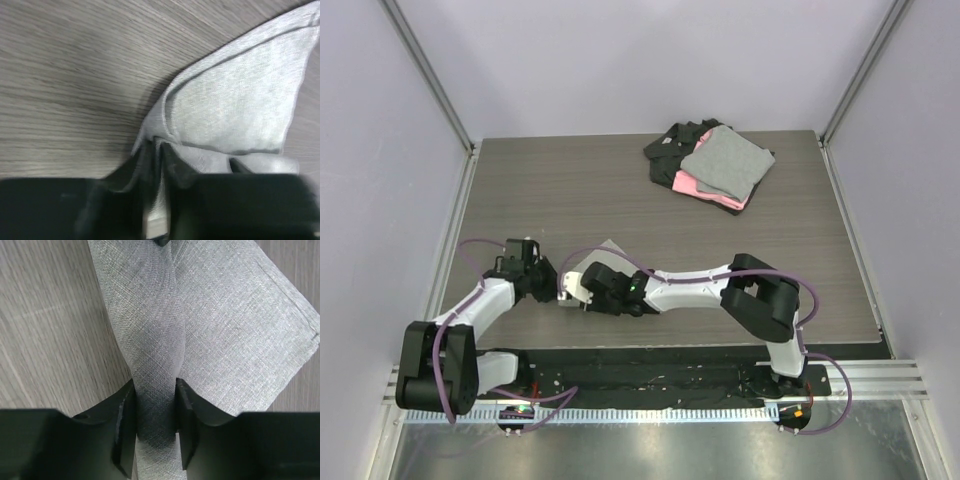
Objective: Fold the napkin, place the utensils inside, and roll it up
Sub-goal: Roll the napkin with the utensil
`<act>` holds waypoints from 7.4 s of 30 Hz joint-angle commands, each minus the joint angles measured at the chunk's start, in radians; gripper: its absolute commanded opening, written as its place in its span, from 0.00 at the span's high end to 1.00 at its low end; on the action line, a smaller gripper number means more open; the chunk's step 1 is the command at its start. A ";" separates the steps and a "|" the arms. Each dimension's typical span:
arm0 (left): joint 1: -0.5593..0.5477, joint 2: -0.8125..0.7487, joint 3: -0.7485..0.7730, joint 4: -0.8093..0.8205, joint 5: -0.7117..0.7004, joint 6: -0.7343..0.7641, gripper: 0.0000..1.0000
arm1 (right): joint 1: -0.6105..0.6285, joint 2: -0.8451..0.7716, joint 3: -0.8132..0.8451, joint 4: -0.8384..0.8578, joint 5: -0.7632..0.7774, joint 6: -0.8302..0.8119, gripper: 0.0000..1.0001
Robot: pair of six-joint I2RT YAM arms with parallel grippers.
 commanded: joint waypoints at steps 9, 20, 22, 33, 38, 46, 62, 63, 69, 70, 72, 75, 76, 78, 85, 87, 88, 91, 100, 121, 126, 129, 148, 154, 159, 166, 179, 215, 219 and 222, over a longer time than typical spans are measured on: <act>0.005 -0.231 0.045 -0.179 -0.314 0.001 0.15 | -0.083 0.104 0.117 -0.266 -0.434 0.124 0.75; 0.007 -0.486 -0.092 -0.063 -0.208 -0.040 0.19 | -0.226 0.234 0.293 -0.451 -0.755 0.175 0.78; 0.007 -0.515 -0.127 -0.014 -0.158 -0.051 0.21 | -0.245 0.253 0.313 -0.480 -0.810 0.176 0.78; 0.007 -0.547 -0.207 0.140 -0.098 -0.049 0.32 | -0.318 0.400 0.416 -0.563 -0.973 0.189 0.78; 0.007 -0.475 -0.213 0.212 -0.077 -0.048 0.41 | -0.334 0.440 0.450 -0.577 -1.008 0.198 0.78; 0.007 -0.401 -0.219 0.270 -0.066 -0.048 0.67 | -0.347 0.480 0.481 -0.589 -1.016 0.205 0.78; 0.007 -0.309 -0.200 0.212 -0.075 -0.059 1.00 | -0.361 0.460 0.502 -0.576 -0.993 0.239 0.70; 0.007 -0.300 -0.193 0.200 -0.083 -0.059 1.00 | -0.363 0.451 0.501 -0.571 -0.978 0.242 0.64; 0.007 -0.202 -0.140 0.146 -0.092 -0.049 1.00 | -0.363 0.336 0.482 -0.531 -0.901 0.280 0.48; 0.007 -0.190 -0.134 0.146 -0.089 -0.048 1.00 | -0.363 0.321 0.473 -0.522 -0.886 0.290 0.46; 0.007 -0.155 -0.117 0.144 -0.083 -0.045 1.00 | -0.363 0.267 0.462 -0.491 -0.863 0.310 0.43; 0.007 -0.112 -0.095 0.129 -0.080 -0.045 1.00 | -0.363 0.181 0.404 -0.420 -0.769 0.339 0.37; 0.007 -0.095 -0.083 0.120 -0.077 -0.039 1.00 | -0.361 0.153 0.387 -0.396 -0.757 0.343 0.36; 0.007 -0.078 -0.071 0.112 -0.075 -0.036 1.00 | -0.360 0.083 0.334 -0.329 -0.720 0.350 0.34; 0.007 -0.039 -0.020 0.062 -0.078 -0.036 1.00 | -0.240 -0.123 0.140 -0.113 -0.374 0.230 0.27; 0.007 -0.027 -0.008 0.043 -0.080 -0.034 0.99 | -0.161 -0.144 0.094 -0.083 -0.256 0.183 0.26; 0.008 -0.021 0.003 0.040 -0.078 -0.033 1.00 | -0.136 -0.152 0.084 -0.060 -0.208 0.135 0.26; 0.009 0.003 0.020 0.034 -0.069 -0.025 1.00 | -0.061 -0.141 0.056 -0.025 -0.038 0.075 0.26; 0.009 0.030 0.034 0.034 -0.049 -0.016 1.00 | -0.002 -0.043 0.057 0.020 0.035 0.014 0.25; 0.009 0.030 0.074 0.066 -0.025 0.001 0.89 | -0.073 0.099 0.116 -0.163 -0.244 0.060 0.61; 0.019 -0.003 0.129 0.016 -0.107 0.032 0.59 | -0.117 0.132 0.149 -0.240 -0.440 0.129 0.66; 0.025 -0.036 0.126 -0.009 -0.143 0.044 0.49 | -0.159 0.149 0.169 -0.279 -0.557 0.168 0.67; 0.025 -0.234 -0.077 0.158 -0.023 0.003 0.50 | -0.301 0.360 0.390 -0.496 -0.912 0.228 0.68; 0.025 -0.187 -0.089 0.169 0.003 -0.006 0.62 | -0.320 0.386 0.406 -0.496 -0.909 0.244 0.69; 0.025 -0.182 -0.117 0.180 0.021 -0.023 0.78 | -0.334 0.391 0.410 -0.485 -0.904 0.256 0.69; 0.027 -0.151 -0.127 0.181 0.029 -0.026 1.00 | -0.344 0.315 0.410 -0.454 -0.831 0.282 0.55; 0.025 -0.035 -0.078 0.152 0.041 -0.005 1.00 | -0.271 -0.058 0.196 -0.160 -0.476 0.272 0.33; 0.027 0.013 0.061 0.055 -0.026 0.012 0.54 | -0.090 0.126 0.165 -0.206 -0.301 0.078 0.65; 0.027 -0.045 0.064 0.003 -0.112 0.020 0.30 | -0.145 0.153 0.218 -0.284 -0.467 0.118 0.67; 0.027 -0.087 0.048 -0.020 -0.167 0.015 0.19 | -0.183 0.182 0.246 -0.316 -0.601 0.167 0.67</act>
